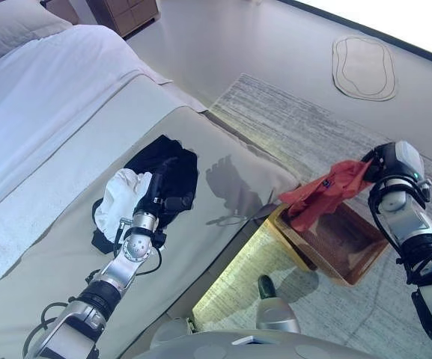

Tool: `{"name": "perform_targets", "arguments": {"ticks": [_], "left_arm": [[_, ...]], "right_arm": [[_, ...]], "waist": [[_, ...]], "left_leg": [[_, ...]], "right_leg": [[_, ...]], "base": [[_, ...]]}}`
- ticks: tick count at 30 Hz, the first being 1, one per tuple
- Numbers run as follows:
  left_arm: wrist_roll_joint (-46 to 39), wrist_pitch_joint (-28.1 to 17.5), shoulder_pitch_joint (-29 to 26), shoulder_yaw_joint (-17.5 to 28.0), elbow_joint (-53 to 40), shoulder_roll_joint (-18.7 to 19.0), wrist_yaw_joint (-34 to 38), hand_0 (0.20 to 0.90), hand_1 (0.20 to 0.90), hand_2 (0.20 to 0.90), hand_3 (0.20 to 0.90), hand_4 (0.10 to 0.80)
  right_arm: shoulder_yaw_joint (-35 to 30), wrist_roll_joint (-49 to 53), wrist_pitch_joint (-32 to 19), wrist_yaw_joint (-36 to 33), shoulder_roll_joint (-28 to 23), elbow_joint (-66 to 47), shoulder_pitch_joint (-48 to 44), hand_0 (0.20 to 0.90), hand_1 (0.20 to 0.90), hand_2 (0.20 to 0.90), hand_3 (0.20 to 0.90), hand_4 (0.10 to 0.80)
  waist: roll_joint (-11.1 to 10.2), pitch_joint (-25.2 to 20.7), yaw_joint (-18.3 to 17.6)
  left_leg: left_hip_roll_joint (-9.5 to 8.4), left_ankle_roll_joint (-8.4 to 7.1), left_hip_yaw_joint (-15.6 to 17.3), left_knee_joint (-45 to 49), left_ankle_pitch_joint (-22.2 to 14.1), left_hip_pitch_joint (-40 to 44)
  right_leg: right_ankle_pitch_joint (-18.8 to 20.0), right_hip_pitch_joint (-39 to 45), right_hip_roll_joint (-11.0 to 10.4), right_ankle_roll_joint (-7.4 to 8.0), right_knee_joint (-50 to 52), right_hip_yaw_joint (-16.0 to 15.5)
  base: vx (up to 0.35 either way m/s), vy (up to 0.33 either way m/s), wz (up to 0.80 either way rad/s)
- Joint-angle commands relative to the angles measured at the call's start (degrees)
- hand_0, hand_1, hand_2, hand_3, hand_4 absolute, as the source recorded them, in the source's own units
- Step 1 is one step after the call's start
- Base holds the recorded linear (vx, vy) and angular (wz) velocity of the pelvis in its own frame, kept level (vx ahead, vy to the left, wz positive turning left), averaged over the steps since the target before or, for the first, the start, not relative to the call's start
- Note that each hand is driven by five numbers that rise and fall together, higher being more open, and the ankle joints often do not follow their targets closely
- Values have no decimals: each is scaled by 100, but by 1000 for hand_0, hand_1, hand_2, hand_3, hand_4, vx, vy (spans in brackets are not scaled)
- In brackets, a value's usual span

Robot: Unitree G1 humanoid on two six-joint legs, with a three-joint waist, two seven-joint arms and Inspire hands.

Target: Pick up the clothes from the bed and place them into the basket

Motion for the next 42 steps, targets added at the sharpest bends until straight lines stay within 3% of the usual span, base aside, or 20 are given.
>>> {"name": "perform_targets", "arguments": {"ticks": [1,10,18,19,20,21,42], "left_arm": [[192,-463,-345,8,64,-31,104,900,900,900,900,800],[99,-569,-317,-78,4,64,-24,900,900,900,900,800],[28,-576,-339,-123,-3,111,-48,900,900,900,900,800],[24,-579,-341,-124,-2,114,-56,900,900,900,900,800],[27,-585,-339,-122,-3,112,-60,900,900,900,900,800],[33,-585,-335,-121,-11,110,-61,900,900,900,900,800],[33,-593,-246,-10,-1,191,1,900,900,900,900,800]], "right_arm": [[-67,-227,-295,-382,-225,175,-399,300,300,300,200,100],[-162,-188,-409,-574,-56,1287,-222,300,300,300,200,100],[-199,-175,-412,-607,-108,1478,-251,300,300,300,200,100],[-202,-224,-385,-582,-112,1482,-271,408,408,408,326,226],[-198,-226,-383,-610,-111,1487,-280,832,832,832,820,720],[-188,-194,-383,-622,-102,1493,-286,900,900,900,900,800],[-102,-275,-331,-100,-130,1451,-202,900,900,900,900,800]], "waist": [[-50,-255,147],[51,-255,277],[80,-252,307],[82,-249,310],[84,-247,313],[86,-246,316],[-57,-270,385]], "left_leg": [[93,-154,-33,7,-694,51],[83,-132,-85,7,-673,99],[67,-128,-119,7,-665,84],[67,-129,-119,7,-663,82],[66,-129,-122,7,-663,81],[65,-129,-125,7,-663,78],[104,-115,-178,7,-648,91]], "right_leg": [[81,-408,393,-277,21,-160],[89,-336,347,-275,21,-211],[91,-331,333,-262,21,-231],[91,-333,330,-260,21,-230],[92,-334,327,-258,21,-230],[94,-337,326,-258,21,-228],[100,-289,331,-274,21,-258]], "base": [[0,0,0],[0,0,0],[0,-1,3],[-1,-2,4],[0,0,0],[0,0,0],[0,0,0]]}}
